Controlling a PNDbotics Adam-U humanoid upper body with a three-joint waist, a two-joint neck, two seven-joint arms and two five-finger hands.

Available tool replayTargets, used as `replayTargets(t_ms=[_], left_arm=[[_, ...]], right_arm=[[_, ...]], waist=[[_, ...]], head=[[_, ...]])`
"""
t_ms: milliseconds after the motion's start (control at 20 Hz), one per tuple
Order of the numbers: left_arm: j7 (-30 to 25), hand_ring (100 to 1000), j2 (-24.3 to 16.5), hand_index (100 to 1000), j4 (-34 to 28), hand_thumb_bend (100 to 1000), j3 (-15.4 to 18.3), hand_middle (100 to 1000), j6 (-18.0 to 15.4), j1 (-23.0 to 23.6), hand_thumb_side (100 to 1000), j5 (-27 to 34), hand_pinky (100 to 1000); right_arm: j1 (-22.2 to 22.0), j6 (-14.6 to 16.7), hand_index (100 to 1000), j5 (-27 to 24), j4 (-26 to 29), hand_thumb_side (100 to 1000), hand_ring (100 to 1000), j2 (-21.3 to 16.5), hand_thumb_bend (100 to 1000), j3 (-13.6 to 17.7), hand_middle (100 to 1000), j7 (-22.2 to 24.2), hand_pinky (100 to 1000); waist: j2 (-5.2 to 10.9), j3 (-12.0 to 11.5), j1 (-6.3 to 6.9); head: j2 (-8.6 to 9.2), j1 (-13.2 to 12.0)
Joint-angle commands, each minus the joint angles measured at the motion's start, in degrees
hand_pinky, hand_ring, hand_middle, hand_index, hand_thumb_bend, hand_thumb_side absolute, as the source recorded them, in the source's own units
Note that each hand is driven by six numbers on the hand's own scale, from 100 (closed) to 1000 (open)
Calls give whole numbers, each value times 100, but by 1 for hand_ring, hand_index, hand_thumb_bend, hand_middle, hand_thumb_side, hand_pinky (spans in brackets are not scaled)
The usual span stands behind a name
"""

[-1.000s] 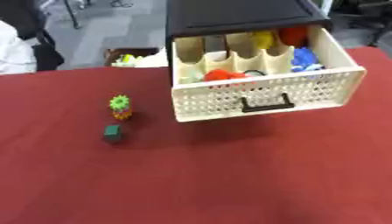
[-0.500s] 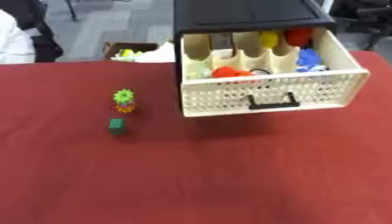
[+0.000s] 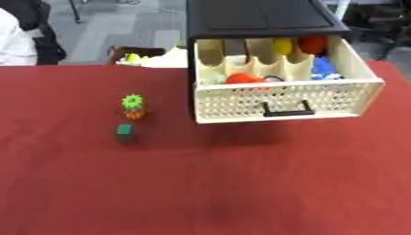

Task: Pick up objects from table and place into drawer.

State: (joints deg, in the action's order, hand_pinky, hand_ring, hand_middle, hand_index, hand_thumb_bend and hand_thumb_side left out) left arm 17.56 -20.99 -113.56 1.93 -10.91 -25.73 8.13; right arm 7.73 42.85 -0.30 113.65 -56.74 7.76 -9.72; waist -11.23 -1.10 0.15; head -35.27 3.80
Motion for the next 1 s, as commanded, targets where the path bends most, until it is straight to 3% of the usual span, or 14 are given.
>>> replayTargets(t_ms=[50,200,450,1000], left_arm=[[-52,612,178,819,-103,100,96,607,114,47,913,42,593],[-154,611,371,815,-103,100,103,606,301,147,934,92,594],[-208,608,539,814,-103,100,188,605,429,215,944,206,594],[-202,603,731,805,-103,100,183,598,600,270,979,311,594]], right_arm=[[18,117,750,630,94,1000,629,-537,100,24,589,424,514],[42,212,744,937,94,1000,606,-741,100,-53,574,971,469],[39,319,734,1000,94,1000,542,-1125,100,-143,567,1678,387],[58,259,767,784,94,1000,570,-1678,100,-758,598,3500,412]], waist=[[105,-10,-32],[133,-37,-35],[172,-77,-41],[180,-114,-80]], head=[[-56,63],[-58,106],[-93,160],[-54,222]])
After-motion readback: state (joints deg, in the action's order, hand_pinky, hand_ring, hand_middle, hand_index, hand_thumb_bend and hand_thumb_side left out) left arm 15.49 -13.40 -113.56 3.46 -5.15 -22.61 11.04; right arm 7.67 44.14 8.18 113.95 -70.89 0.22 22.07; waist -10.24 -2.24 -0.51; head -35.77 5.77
